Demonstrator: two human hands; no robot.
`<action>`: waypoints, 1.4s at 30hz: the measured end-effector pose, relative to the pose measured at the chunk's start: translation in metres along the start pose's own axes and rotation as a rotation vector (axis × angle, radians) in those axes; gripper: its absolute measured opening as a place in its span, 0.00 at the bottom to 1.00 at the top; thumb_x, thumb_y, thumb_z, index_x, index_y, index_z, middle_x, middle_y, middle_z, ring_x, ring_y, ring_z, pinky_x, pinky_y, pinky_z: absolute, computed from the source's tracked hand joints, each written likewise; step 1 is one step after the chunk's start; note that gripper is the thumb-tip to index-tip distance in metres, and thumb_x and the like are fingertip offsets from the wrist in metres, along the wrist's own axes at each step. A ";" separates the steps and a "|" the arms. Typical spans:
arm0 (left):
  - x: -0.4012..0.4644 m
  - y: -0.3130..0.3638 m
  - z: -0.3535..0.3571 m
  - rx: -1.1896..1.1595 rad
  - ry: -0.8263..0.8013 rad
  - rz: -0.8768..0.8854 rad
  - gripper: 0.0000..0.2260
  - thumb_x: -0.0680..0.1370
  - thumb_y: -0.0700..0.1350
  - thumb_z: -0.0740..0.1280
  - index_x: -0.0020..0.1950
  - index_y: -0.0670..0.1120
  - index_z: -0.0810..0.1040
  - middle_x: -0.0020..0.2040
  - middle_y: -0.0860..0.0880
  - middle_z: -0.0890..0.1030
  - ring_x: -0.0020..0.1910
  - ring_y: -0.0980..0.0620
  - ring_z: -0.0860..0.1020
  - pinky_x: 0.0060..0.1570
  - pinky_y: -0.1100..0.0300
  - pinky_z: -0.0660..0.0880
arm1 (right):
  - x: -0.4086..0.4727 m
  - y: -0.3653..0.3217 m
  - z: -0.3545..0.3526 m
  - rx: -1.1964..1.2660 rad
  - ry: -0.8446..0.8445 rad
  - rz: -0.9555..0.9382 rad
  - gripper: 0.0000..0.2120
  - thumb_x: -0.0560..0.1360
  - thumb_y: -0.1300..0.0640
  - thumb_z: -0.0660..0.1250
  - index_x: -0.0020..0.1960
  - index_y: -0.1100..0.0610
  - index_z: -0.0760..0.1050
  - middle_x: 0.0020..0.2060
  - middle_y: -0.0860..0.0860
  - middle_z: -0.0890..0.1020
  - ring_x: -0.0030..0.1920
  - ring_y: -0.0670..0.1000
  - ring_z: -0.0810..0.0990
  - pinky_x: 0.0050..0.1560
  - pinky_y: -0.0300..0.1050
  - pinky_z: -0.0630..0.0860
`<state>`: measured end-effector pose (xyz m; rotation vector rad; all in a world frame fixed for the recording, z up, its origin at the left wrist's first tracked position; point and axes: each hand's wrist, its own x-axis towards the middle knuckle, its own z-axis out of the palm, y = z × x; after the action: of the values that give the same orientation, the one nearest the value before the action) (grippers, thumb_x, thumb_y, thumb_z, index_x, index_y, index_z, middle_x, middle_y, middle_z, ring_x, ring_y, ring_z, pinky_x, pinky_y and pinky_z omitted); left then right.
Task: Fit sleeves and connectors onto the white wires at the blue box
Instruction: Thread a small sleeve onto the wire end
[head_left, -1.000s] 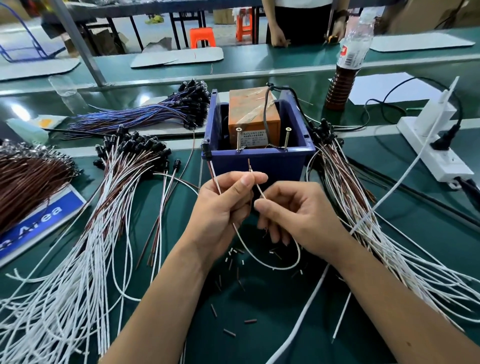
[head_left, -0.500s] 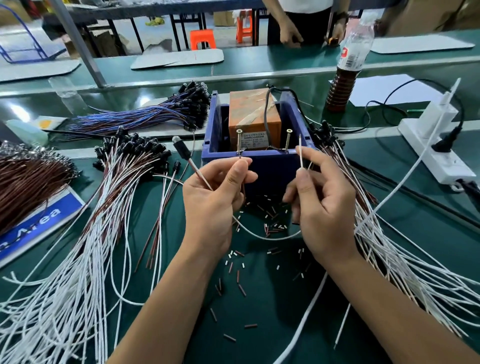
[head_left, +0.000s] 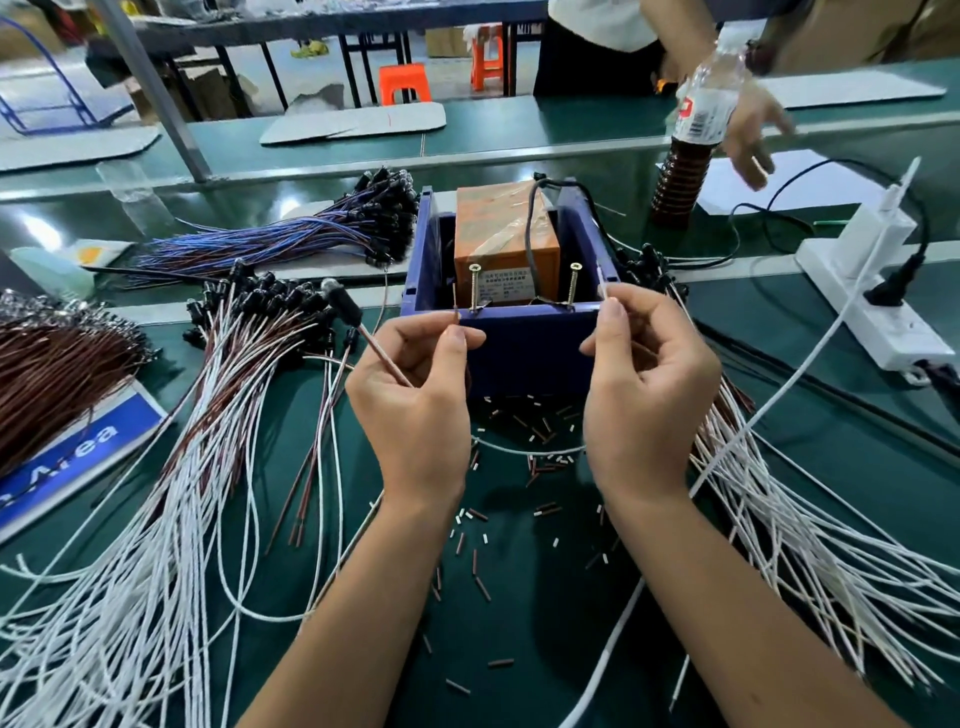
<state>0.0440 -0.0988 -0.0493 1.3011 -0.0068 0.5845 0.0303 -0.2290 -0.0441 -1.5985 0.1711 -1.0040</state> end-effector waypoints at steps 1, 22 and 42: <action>0.000 -0.001 0.000 -0.004 -0.002 -0.004 0.03 0.77 0.41 0.71 0.45 0.48 0.84 0.41 0.45 0.87 0.34 0.53 0.80 0.38 0.58 0.73 | 0.000 0.000 0.000 -0.008 0.010 -0.019 0.08 0.83 0.58 0.66 0.58 0.56 0.84 0.38 0.47 0.84 0.37 0.45 0.83 0.40 0.35 0.76; 0.004 -0.004 0.002 -0.019 -0.025 -0.021 0.02 0.77 0.42 0.74 0.45 0.48 0.85 0.40 0.46 0.87 0.37 0.52 0.84 0.39 0.59 0.75 | -0.010 0.010 -0.005 -0.109 -0.074 -0.213 0.10 0.84 0.61 0.67 0.61 0.59 0.85 0.39 0.45 0.85 0.39 0.45 0.85 0.39 0.45 0.81; 0.005 -0.003 0.003 -0.008 -0.023 -0.011 0.02 0.77 0.40 0.73 0.46 0.43 0.85 0.39 0.45 0.87 0.31 0.55 0.80 0.35 0.66 0.74 | -0.003 0.005 -0.008 -0.138 -0.076 -0.244 0.09 0.83 0.63 0.67 0.58 0.62 0.85 0.40 0.49 0.87 0.38 0.40 0.84 0.41 0.34 0.77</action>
<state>0.0508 -0.1001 -0.0490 1.2996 -0.0211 0.5593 0.0249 -0.2348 -0.0498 -1.8114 -0.0079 -1.1357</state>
